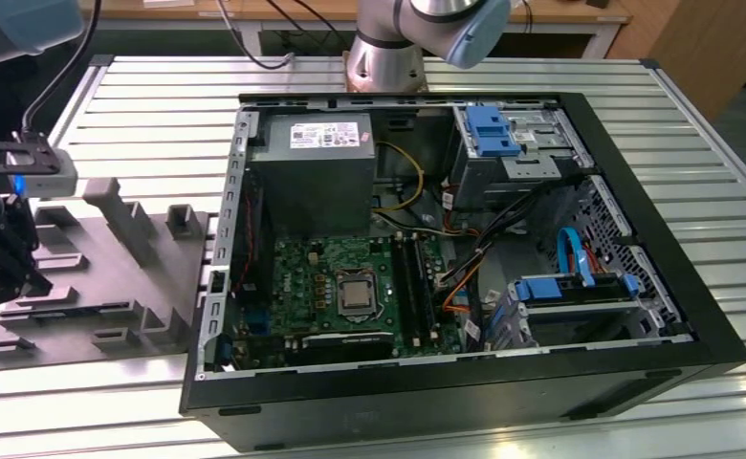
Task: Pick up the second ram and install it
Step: 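Pick up the second ram and move it above second insertion slot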
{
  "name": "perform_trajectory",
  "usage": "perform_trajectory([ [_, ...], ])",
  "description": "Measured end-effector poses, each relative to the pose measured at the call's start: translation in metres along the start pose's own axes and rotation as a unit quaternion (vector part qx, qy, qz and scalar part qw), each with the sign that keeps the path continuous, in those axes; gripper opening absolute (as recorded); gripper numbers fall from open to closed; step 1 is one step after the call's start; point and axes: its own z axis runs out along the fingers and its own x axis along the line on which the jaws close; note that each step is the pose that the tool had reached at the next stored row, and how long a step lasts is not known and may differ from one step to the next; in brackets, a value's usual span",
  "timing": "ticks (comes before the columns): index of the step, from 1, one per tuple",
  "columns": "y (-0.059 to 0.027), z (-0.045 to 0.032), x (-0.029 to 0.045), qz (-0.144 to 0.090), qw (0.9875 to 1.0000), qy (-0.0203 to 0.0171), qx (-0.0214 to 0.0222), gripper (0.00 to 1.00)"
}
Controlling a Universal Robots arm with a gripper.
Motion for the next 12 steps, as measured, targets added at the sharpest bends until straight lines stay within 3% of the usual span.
perform_trajectory([
  [12, -0.0001, 0.0087, 0.0063, -0.001, 1.0000, -0.0003, 0.0000, 0.10],
])
